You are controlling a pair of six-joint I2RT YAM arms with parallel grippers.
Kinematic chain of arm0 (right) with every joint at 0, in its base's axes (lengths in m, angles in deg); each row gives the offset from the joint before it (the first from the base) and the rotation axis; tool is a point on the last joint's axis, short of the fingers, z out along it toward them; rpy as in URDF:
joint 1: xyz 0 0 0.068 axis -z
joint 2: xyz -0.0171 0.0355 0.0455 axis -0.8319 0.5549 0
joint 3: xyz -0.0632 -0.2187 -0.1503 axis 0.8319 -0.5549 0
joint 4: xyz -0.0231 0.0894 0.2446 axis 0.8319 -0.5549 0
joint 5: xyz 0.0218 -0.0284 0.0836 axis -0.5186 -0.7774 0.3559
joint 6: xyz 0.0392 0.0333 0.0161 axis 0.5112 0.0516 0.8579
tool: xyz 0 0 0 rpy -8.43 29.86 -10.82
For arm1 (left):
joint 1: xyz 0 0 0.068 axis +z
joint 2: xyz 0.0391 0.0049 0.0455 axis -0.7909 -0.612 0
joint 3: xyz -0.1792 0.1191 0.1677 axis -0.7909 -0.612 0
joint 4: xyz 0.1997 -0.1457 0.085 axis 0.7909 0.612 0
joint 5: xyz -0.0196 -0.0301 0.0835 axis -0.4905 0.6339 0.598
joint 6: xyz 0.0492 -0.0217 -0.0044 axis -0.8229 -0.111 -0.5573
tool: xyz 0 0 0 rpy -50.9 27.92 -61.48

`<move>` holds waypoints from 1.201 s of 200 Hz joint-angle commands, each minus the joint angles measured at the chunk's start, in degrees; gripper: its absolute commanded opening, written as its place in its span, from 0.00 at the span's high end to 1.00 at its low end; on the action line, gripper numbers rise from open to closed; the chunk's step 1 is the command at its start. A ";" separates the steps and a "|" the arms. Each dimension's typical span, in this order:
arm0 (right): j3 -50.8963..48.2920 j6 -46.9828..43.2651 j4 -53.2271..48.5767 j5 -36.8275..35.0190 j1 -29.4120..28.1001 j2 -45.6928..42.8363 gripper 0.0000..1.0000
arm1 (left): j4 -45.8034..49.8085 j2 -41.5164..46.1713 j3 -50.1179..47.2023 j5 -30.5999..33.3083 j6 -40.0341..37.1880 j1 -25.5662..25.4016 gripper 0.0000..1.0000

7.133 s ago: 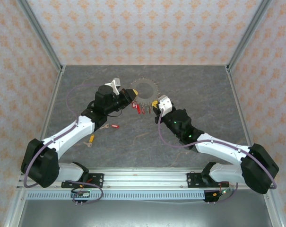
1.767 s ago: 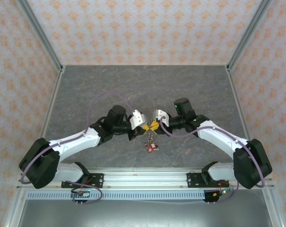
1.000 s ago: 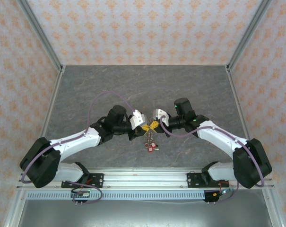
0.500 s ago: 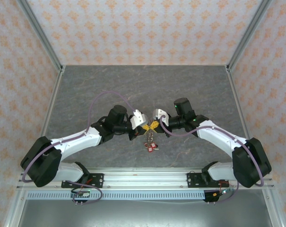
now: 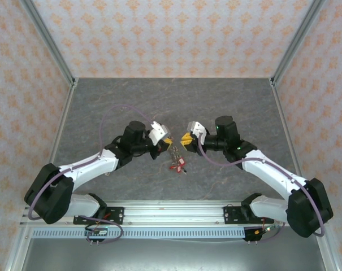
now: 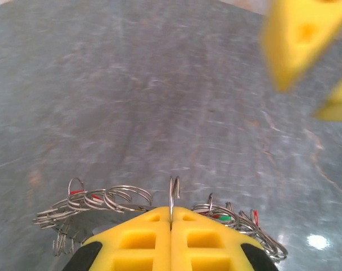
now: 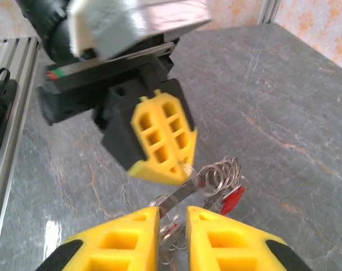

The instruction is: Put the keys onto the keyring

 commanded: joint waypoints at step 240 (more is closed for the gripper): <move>42.15 14.67 8.33 -28.36 -24.70 60.74 0.65 | 0.49 -13.33 23.12 5.45 8.06 15.01 1.00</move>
